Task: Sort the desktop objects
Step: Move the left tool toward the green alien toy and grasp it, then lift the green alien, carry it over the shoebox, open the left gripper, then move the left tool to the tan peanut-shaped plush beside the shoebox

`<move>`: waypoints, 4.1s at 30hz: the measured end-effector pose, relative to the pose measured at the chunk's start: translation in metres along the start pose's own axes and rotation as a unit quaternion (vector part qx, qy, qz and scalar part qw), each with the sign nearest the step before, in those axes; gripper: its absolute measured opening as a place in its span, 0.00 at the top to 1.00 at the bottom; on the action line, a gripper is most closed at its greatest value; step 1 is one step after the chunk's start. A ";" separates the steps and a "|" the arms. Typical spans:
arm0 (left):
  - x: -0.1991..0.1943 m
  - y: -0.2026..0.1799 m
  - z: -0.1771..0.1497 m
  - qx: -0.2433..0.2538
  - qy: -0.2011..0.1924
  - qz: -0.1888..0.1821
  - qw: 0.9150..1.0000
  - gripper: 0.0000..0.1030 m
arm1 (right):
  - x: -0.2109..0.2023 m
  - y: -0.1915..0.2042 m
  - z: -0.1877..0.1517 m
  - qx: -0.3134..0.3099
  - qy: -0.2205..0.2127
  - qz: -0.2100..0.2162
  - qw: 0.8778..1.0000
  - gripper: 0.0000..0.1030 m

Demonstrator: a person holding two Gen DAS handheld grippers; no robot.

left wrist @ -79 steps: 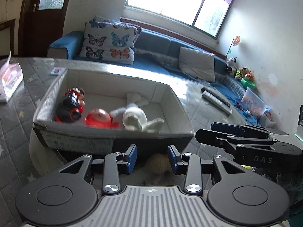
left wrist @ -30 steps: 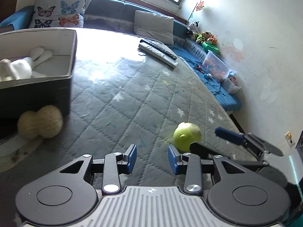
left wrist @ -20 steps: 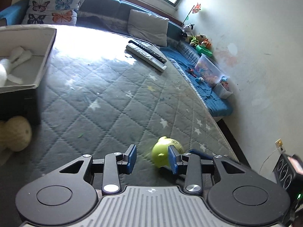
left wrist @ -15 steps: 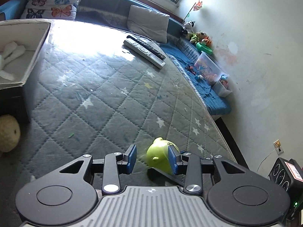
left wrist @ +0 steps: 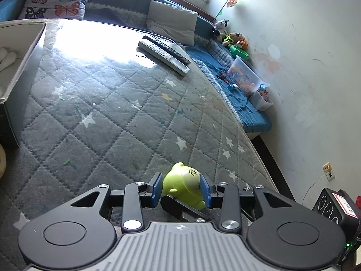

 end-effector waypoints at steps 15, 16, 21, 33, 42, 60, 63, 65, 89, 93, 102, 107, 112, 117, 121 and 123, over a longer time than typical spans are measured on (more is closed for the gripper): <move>-0.004 0.002 -0.005 -0.007 0.008 -0.007 1.000 0.63 | -0.003 0.005 -0.002 -0.004 0.004 -0.001 1.000 0.35; -0.006 0.003 -0.005 -0.007 0.006 -0.007 1.000 0.63 | -0.004 0.007 -0.003 -0.006 0.006 0.000 1.000 0.35; -0.021 0.008 -0.005 -0.004 -0.002 -0.006 1.000 0.62 | -0.004 0.021 -0.001 -0.016 0.012 0.009 1.000 0.35; -0.096 0.049 0.045 -0.026 -0.085 0.020 0.996 0.63 | 0.016 0.102 0.041 -0.079 -0.002 0.073 0.994 0.35; -0.146 0.100 0.104 -0.034 -0.153 0.062 0.986 0.62 | 0.062 0.181 0.087 -0.122 -0.018 0.137 0.983 0.35; -0.116 0.201 0.121 -0.121 -0.115 0.088 0.982 0.63 | 0.158 0.227 0.073 -0.194 0.090 0.169 0.962 0.35; -0.110 0.204 0.118 -0.116 -0.102 0.092 0.984 0.63 | 0.162 0.229 0.065 -0.213 0.106 0.169 0.957 0.35; -0.107 0.205 0.116 -0.111 -0.094 0.096 0.985 0.63 | 0.166 0.231 0.060 -0.226 0.118 0.169 0.952 0.35; -0.097 0.220 0.113 -0.086 -0.056 0.111 0.988 0.68 | 0.190 0.235 0.056 -0.259 0.203 0.193 0.924 0.37; -0.093 0.218 0.111 -0.081 -0.048 0.113 0.989 0.68 | 0.189 0.238 0.055 -0.269 0.212 0.194 0.919 0.37; -0.101 0.216 0.111 -0.084 -0.064 0.115 0.988 0.67 | 0.177 0.231 0.060 -0.236 0.184 0.199 0.933 0.37; -0.116 0.210 0.112 -0.082 -0.088 0.117 0.986 0.67 | 0.158 0.224 0.067 -0.211 0.143 0.189 0.948 0.36; -0.132 0.199 0.110 -0.066 -0.109 0.119 0.985 0.67 | 0.132 0.221 0.077 -0.188 0.098 0.183 0.960 0.35; -0.152 0.194 0.108 -0.063 -0.132 0.116 0.982 0.67 | 0.108 0.219 0.076 -0.182 0.066 0.173 0.966 0.32; -0.164 0.200 0.106 -0.076 -0.143 0.122 0.979 0.67 | 0.093 0.219 0.067 -0.177 0.056 0.170 0.968 0.32; -0.169 0.200 0.103 -0.080 -0.146 0.120 0.979 0.67 | 0.090 0.217 0.060 -0.167 0.060 0.165 0.970 0.31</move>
Point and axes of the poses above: each gripper's, at about its wrist camera, not at the fingertips, and x roughly the way its jaws point, y to its left, z to its top, the point moved 8 cm from there along x, roughly the way its jaws point, and after that the axes turned 14 degrees about -y, right-handed, at the moved point
